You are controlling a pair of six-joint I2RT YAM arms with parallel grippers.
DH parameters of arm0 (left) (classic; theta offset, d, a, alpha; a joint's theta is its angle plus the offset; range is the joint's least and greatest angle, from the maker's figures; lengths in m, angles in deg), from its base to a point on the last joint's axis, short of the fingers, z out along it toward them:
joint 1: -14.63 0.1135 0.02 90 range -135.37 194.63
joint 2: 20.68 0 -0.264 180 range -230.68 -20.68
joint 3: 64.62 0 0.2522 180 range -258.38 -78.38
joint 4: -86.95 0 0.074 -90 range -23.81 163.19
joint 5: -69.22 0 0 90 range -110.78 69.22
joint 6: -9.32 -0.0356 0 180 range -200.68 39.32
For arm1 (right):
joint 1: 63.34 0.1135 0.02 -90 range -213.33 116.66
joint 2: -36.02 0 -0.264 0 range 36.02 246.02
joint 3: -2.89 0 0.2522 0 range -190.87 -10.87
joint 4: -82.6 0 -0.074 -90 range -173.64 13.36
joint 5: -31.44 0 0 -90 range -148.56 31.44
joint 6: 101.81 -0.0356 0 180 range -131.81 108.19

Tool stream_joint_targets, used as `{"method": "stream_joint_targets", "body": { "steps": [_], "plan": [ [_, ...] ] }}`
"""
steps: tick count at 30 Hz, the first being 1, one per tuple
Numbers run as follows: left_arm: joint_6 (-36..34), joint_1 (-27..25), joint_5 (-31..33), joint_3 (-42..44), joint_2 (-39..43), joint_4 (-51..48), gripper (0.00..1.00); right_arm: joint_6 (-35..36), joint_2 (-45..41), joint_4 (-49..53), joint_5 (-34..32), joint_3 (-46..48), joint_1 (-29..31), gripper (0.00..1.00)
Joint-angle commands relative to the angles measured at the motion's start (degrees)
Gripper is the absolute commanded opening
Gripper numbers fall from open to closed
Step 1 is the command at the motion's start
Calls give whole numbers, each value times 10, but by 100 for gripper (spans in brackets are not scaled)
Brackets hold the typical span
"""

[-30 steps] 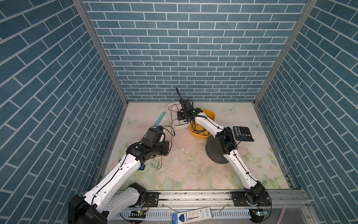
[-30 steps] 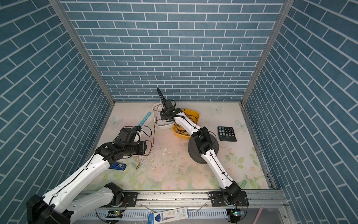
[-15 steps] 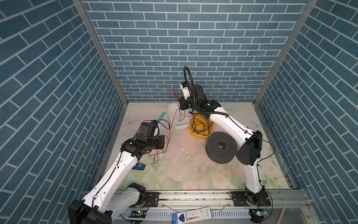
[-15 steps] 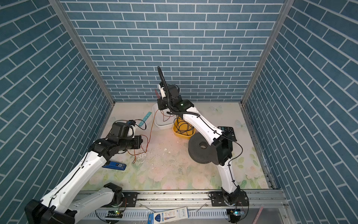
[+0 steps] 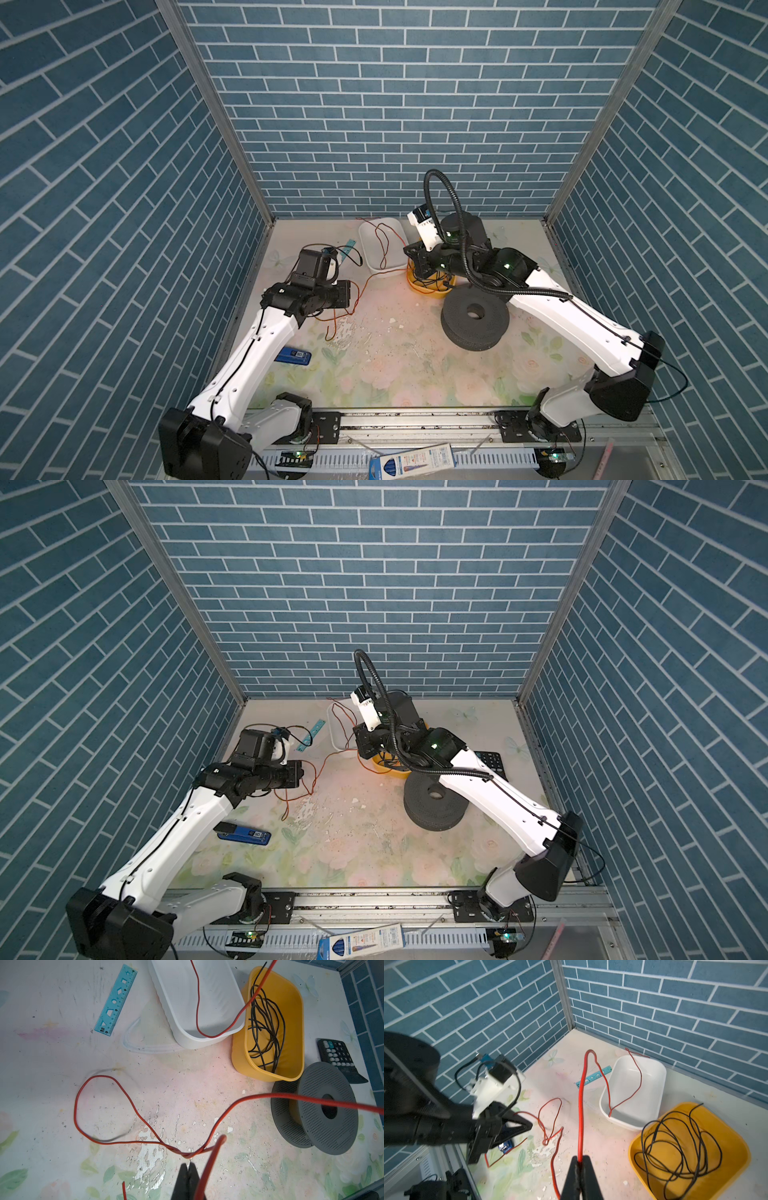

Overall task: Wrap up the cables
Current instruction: 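Lift the red cable toward the spool with the right gripper while the left holds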

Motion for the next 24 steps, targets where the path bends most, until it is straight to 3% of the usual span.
{"method": "stream_joint_targets", "body": {
  "steps": [1, 6, 11, 12, 15, 19, 20, 24],
  "plan": [
    [-13, 3, 1, -20, -3, 10, 0, 8, -34, 26, 30, 70, 2, 0],
    [-18, 4, 2, -23, -10, 9, 0, 4, -42, 52, 71, 157, 3, 0],
    [-20, 4, 10, -14, -16, 13, 1, -17, -1, 57, 37, 206, 4, 0],
    [-20, 3, 10, -14, -18, 13, 1, -17, 5, 49, 37, 212, 5, 4],
    [-19, 3, 11, -14, -22, 10, 1, -19, 26, 35, 56, 212, 4, 26],
    [-23, 3, 23, -5, -16, -1, 3, -2, 37, 44, 79, 188, 4, 75],
    [-24, 3, 27, -3, -13, -3, 4, 3, 34, 42, 79, 186, 3, 83],
    [-26, 3, 36, 7, -1, -6, 4, 2, 46, 32, 100, 160, -11, 87]
  ]
}}
